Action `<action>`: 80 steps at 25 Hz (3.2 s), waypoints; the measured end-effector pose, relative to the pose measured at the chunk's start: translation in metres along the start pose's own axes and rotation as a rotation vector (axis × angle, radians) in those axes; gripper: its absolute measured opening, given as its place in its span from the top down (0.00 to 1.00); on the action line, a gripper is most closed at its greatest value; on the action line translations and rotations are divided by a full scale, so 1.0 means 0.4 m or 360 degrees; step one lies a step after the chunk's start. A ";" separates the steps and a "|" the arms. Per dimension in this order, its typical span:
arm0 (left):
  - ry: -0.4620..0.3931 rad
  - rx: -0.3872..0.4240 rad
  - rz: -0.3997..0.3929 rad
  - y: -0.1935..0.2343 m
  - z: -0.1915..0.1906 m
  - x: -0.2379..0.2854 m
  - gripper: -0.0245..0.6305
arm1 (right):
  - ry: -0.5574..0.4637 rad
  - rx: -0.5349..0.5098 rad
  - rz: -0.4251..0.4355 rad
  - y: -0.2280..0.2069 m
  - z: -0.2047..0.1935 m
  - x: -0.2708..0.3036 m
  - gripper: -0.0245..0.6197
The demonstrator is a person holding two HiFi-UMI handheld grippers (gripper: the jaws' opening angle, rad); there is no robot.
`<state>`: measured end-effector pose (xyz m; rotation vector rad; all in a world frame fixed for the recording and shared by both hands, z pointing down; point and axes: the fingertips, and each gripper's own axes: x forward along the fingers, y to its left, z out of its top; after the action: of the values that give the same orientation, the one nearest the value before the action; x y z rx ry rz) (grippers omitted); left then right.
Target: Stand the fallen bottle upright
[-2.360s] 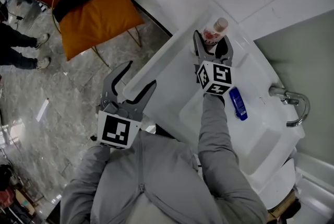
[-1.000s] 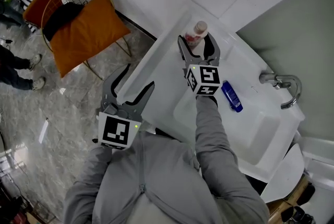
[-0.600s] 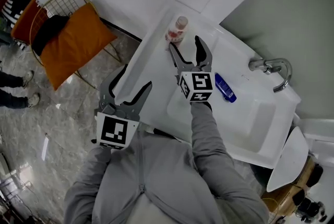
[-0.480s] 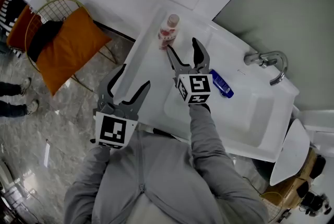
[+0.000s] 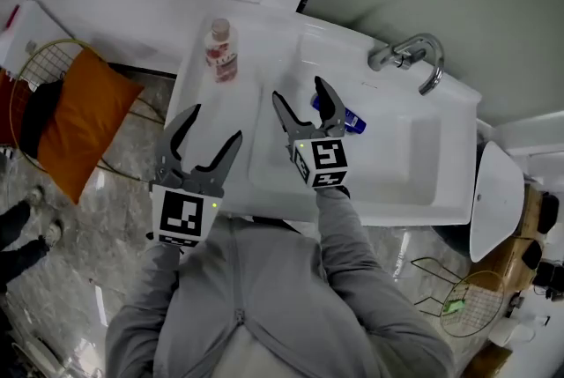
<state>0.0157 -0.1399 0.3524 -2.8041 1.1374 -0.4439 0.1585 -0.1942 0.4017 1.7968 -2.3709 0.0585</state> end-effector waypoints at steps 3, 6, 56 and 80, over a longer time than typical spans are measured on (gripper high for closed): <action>-0.0018 0.0010 -0.0082 -0.036 0.013 0.036 0.45 | 0.0039 0.0006 -0.0089 -0.058 -0.026 -0.054 0.42; -0.0028 0.0021 -0.0157 -0.071 0.020 0.072 0.45 | 0.0091 0.0002 -0.0175 -0.118 -0.055 -0.108 0.42; 0.0177 -0.0169 0.0131 -0.061 -0.088 0.157 0.45 | 0.1283 -0.0485 0.0194 -0.374 -0.631 -0.102 0.42; 0.0237 -0.0224 0.0262 -0.040 -0.113 0.126 0.45 | 0.1791 -0.0582 0.0699 -0.375 -0.689 -0.058 0.48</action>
<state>0.0475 -0.1618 0.4103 -2.8023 1.4714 -0.5870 0.3384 -0.1772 0.6591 0.6967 -1.6907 0.4986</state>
